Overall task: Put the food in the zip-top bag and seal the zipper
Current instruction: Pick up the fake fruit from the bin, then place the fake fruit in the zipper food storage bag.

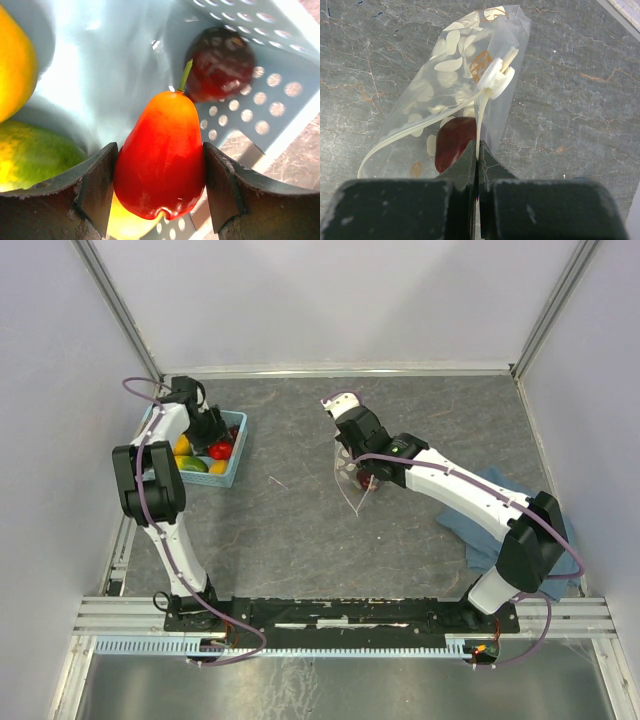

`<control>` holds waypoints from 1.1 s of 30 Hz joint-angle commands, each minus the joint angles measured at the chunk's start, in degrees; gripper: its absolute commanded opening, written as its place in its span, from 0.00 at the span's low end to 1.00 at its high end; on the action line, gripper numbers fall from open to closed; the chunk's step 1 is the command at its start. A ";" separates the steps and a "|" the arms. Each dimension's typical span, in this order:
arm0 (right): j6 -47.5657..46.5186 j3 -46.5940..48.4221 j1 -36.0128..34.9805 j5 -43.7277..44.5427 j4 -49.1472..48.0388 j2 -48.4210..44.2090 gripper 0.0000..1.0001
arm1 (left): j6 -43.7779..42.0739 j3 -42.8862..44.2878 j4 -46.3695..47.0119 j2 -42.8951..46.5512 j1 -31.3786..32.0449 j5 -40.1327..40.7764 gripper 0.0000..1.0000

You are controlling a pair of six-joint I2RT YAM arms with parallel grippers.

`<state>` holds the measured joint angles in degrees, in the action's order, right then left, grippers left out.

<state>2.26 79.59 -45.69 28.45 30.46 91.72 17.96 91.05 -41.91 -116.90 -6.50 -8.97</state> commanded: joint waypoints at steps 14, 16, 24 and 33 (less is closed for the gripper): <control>2.78 3.63 0.08 -5.29 -1.31 -0.40 0.02 | 6.55 -14.13 9.67 28.17 2.67 -1.99 0.22; 3.11 4.16 0.08 -5.58 -1.14 0.19 0.02 | 7.79 -17.86 11.55 32.02 3.92 -2.90 0.22; 5.77 6.21 0.08 -7.55 -0.54 2.07 0.02 | 14.21 -31.19 20.35 46.70 12.22 -3.69 0.21; 8.90 9.23 0.08 -9.38 1.23 4.32 0.02 | 19.79 -39.41 28.73 54.70 22.58 -3.14 0.21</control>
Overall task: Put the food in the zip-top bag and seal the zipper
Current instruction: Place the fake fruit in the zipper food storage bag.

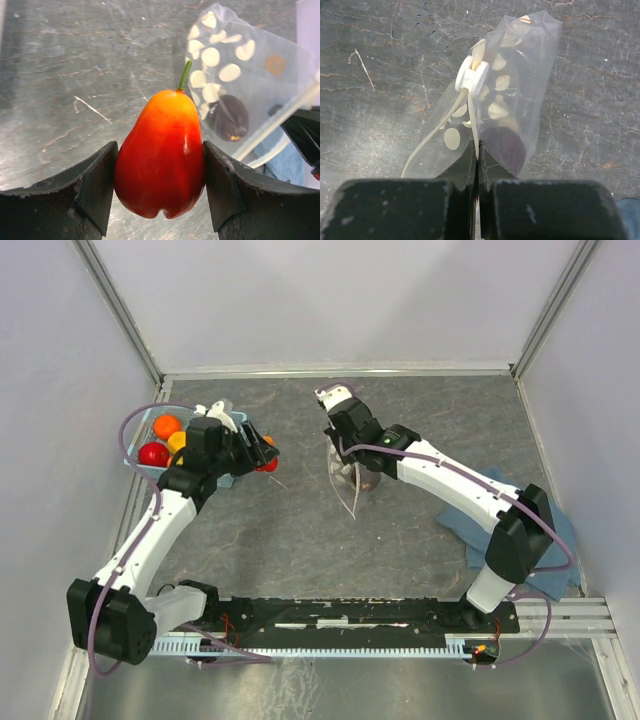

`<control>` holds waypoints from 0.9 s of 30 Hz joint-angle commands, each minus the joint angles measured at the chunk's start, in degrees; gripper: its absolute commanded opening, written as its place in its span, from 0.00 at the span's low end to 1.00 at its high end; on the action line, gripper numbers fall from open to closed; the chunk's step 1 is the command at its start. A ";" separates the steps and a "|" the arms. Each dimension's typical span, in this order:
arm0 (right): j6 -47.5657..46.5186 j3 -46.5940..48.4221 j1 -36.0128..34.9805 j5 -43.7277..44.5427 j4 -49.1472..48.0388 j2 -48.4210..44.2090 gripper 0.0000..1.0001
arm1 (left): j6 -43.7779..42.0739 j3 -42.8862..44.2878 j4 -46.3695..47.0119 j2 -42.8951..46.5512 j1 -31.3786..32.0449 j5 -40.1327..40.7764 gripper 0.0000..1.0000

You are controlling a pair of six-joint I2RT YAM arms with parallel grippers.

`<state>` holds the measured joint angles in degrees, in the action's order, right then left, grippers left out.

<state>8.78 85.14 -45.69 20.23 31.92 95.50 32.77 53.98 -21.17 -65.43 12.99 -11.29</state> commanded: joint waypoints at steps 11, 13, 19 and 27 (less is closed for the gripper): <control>4.55 5.60 0.08 -3.85 0.45 1.55 0.02 | 10.25 -10.98 22.91 5.15 16.27 -3.07 0.20; 4.94 5.71 0.07 -4.71 0.59 1.67 0.02 | 10.53 -11.78 24.58 4.82 18.34 -2.77 0.20; 5.96 5.23 0.08 -6.44 0.33 1.46 0.02 | 12.09 -13.84 29.96 4.33 23.01 -2.03 0.19; 6.85 3.94 0.08 -8.45 -0.37 0.26 0.02 | 13.72 -13.85 32.94 -0.91 26.00 -2.50 0.19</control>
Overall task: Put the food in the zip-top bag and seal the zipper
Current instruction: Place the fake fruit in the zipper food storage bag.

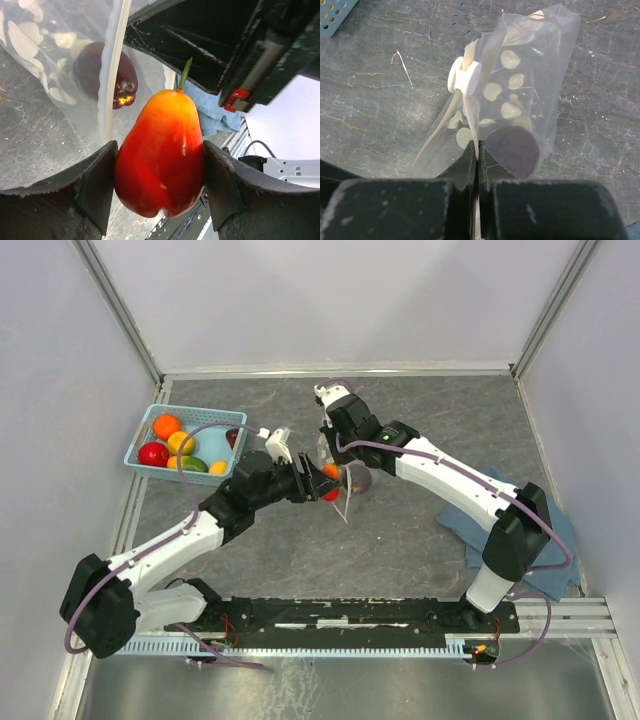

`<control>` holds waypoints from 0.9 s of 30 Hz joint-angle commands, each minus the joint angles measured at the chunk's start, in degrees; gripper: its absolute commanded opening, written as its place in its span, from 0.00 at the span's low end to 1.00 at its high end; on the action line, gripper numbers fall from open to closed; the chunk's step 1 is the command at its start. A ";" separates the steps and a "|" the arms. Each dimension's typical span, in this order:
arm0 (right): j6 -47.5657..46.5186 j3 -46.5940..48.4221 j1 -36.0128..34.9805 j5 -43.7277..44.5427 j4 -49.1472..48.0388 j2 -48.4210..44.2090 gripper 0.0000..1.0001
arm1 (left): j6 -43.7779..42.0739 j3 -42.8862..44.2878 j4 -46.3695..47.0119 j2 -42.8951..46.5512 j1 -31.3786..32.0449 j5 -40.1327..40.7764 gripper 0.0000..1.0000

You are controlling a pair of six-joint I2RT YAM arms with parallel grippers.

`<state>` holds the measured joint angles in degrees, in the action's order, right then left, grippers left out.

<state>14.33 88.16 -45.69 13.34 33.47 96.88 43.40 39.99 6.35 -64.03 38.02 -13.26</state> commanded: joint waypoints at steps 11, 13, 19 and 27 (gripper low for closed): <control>1.14 -0.91 0.08 -0.97 -2.13 -2.86 0.02 | 4.14 -1.48 -1.03 -1.18 1.12 11.01 0.15; 1.14 -1.06 0.07 -1.31 -2.26 -2.87 0.02 | 4.06 -1.55 -0.95 -1.43 1.09 11.16 0.15; 1.79 -1.63 0.10 -3.45 -3.03 -3.09 0.02 | 3.63 -0.21 -0.11 -4.54 1.09 10.91 0.15; 2.58 -2.51 0.08 -6.75 -3.15 -3.99 0.02 | 3.51 1.91 1.67 -6.72 1.09 15.75 0.17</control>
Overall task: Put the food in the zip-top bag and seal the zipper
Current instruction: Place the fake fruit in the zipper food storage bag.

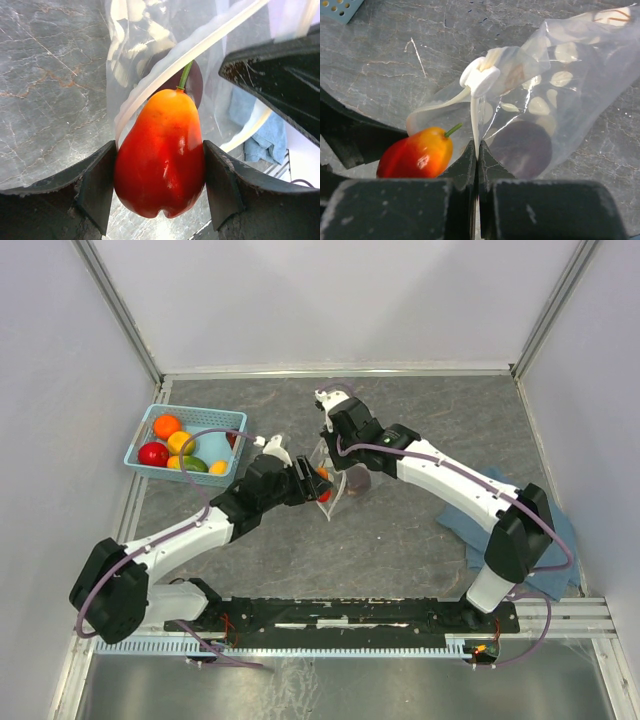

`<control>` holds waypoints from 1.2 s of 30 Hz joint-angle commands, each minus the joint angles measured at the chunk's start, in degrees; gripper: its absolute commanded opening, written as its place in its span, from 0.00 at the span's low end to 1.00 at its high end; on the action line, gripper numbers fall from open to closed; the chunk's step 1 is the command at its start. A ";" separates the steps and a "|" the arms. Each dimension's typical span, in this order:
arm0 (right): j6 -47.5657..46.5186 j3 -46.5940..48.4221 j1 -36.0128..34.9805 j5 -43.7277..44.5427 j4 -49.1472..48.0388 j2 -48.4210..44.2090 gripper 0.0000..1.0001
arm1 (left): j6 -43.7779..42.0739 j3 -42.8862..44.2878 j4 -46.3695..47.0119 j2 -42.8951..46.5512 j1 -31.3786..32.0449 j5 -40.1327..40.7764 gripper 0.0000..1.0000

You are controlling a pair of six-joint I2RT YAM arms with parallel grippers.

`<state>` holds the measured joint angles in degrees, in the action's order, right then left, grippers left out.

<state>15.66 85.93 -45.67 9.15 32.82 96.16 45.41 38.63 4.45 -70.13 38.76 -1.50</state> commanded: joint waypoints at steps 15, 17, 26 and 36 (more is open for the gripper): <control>2.76 -0.28 0.05 -9.25 -2.35 -6.25 0.02 | 1.00 4.52 5.70 0.32 0.63 9.71 0.22; 3.34 -0.48 0.05 -10.20 -2.80 -6.38 0.02 | 0.69 4.08 5.69 1.18 1.05 10.79 0.22; 4.74 -1.23 0.14 -11.14 -3.35 -7.84 0.03 | -3.28 3.82 -4.03 2.56 3.86 24.63 0.25; 5.36 -1.75 0.14 -12.21 -4.41 -6.98 0.03 | -5.90 3.25 -11.82 10.30 3.95 29.38 0.27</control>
<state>19.77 84.44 -45.63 -1.26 31.70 90.32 42.87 40.99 -6.74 -63.55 42.61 26.17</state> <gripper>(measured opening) 0.028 0.707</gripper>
